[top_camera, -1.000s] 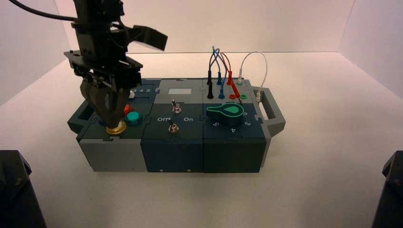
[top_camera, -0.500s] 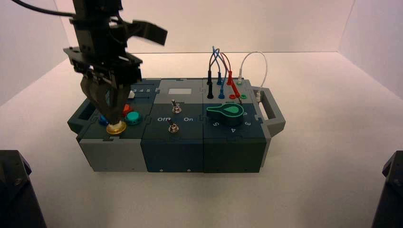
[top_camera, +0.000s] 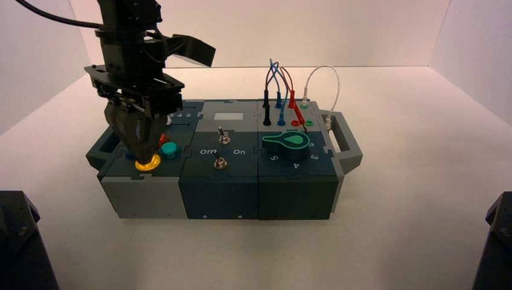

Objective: Push the yellow button with the left gripper.

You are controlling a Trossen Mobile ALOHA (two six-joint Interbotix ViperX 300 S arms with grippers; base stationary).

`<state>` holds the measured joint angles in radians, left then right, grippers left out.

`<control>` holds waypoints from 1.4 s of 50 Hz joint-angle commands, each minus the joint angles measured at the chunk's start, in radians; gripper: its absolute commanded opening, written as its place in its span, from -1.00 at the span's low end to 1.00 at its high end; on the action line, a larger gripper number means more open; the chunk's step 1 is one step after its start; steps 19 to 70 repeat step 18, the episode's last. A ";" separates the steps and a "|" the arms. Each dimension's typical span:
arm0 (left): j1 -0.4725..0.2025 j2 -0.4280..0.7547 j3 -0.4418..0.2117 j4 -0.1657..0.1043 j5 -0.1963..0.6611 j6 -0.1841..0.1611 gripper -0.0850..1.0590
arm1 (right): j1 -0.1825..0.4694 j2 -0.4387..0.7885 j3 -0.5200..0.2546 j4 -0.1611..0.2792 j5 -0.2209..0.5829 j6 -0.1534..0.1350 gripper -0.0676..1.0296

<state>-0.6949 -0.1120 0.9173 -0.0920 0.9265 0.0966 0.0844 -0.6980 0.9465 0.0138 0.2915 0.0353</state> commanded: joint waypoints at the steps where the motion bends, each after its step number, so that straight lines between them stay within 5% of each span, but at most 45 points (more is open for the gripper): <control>1: 0.002 -0.069 -0.005 -0.002 0.014 0.002 -0.91 | -0.003 0.002 -0.023 -0.002 -0.011 -0.002 -0.92; 17: 0.002 -0.198 0.017 -0.002 0.015 0.003 -0.91 | -0.003 0.028 -0.025 -0.003 -0.011 -0.002 -0.92; 70: 0.002 -0.198 0.017 -0.002 0.015 0.003 -0.91 | -0.003 0.028 -0.025 -0.003 -0.011 -0.002 -0.92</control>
